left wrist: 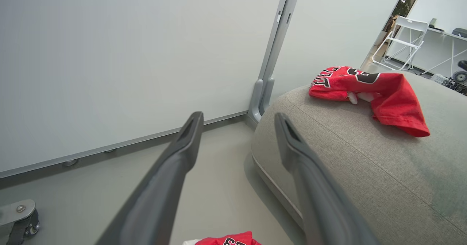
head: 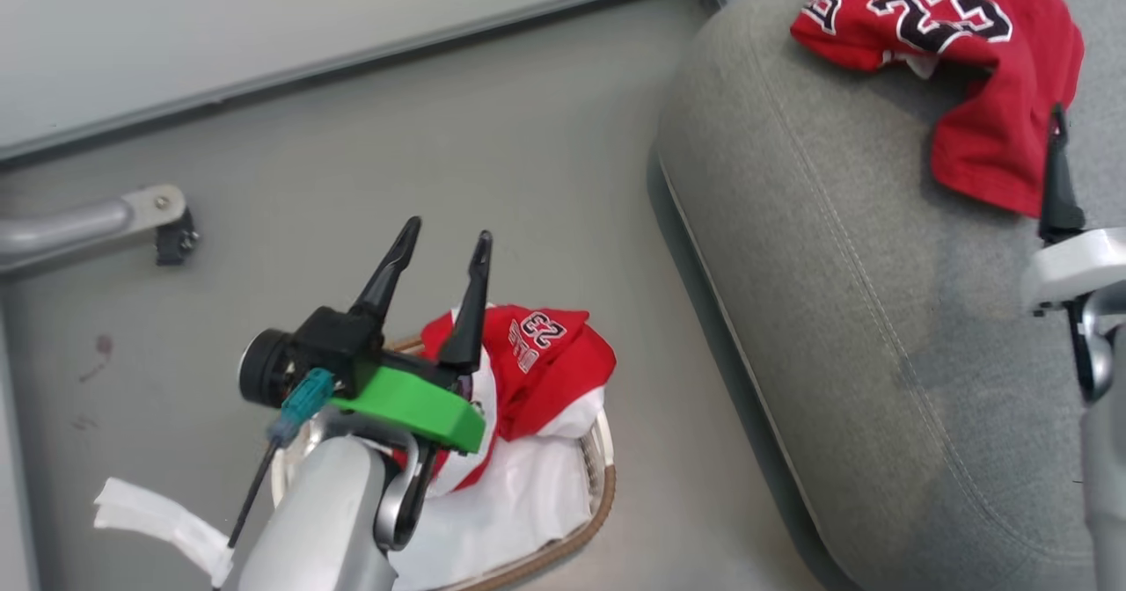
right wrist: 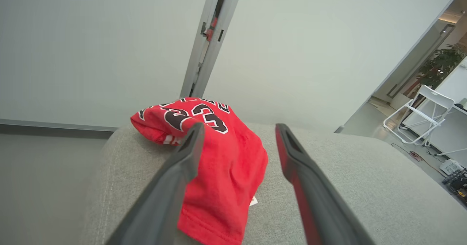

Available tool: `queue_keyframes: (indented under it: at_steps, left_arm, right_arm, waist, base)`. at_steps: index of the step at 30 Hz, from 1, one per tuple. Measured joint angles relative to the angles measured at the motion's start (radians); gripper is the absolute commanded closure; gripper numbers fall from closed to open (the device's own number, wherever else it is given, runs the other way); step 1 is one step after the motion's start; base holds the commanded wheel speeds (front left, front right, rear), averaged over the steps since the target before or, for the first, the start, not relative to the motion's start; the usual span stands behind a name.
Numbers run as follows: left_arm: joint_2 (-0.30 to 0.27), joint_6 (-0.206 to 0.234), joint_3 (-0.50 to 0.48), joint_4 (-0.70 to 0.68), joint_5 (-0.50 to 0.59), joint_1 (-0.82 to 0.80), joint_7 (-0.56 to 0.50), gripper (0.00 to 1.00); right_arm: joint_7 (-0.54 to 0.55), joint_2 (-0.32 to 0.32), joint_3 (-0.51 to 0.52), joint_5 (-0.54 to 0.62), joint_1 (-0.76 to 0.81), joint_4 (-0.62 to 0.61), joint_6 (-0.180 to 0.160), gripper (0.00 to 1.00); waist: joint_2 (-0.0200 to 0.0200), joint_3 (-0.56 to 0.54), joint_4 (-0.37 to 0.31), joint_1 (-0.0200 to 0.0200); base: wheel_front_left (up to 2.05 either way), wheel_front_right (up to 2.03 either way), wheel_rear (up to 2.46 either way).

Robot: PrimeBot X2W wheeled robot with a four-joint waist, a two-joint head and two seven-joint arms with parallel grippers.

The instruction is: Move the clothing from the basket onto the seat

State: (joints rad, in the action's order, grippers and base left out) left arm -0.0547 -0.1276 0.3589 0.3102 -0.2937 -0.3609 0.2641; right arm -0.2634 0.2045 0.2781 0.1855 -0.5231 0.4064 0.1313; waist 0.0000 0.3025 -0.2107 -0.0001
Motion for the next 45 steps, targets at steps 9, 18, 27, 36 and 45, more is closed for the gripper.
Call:
queue_keyframes:
  at_steps: [9, 18, 27, 36, 45]
  left_arm:
    - [0.005, 0.007, -0.126, -0.011, -0.009, 0.092, 0.0, 0.0]
    - [0.005, 0.037, -0.215, -0.017, -0.033, 0.188, 0.0, 0.0]
    - [0.005, 0.042, -0.229, -0.015, -0.066, 0.269, 0.0, 0.0]
    - [0.005, 0.05, -0.227, -0.001, -0.075, 0.293, 0.0, 0.0]
    - [0.005, 0.052, -0.227, 0.013, -0.076, 0.294, 0.0, 0.0]
  right_arm:
    - [0.0, -0.102, -0.093, -0.051, 0.025, -0.04, 0.0, 0.0]
    - [0.0, -0.155, -0.149, -0.108, 0.131, -0.063, 0.0, 0.0]
    - [0.0, -0.156, -0.223, -0.197, 0.264, -0.079, 0.0, 0.0]
    - [0.0, -0.156, -0.208, -0.24, 0.33, -0.084, 0.0, 0.0]
    - [0.0, -0.156, -0.234, -0.246, 0.332, -0.08, 0.0, 0.0]
  waist:
    - [0.0, -0.109, 0.053, 0.0]
    - [0.0, -0.168, 0.103, 0.0]
    - [0.0, -0.205, 0.135, 0.0]
    - [0.0, -0.231, 0.158, 0.0]
    - [0.0, -0.235, 0.161, 0.0]
  base:
    - [0.0, 0.0, 0.0]
    - [0.0, 0.0, 0.0]
    - [0.0, 0.0, 0.0]
    - [0.0, 0.0, 0.0]
    - [0.0, 0.0, 0.0]
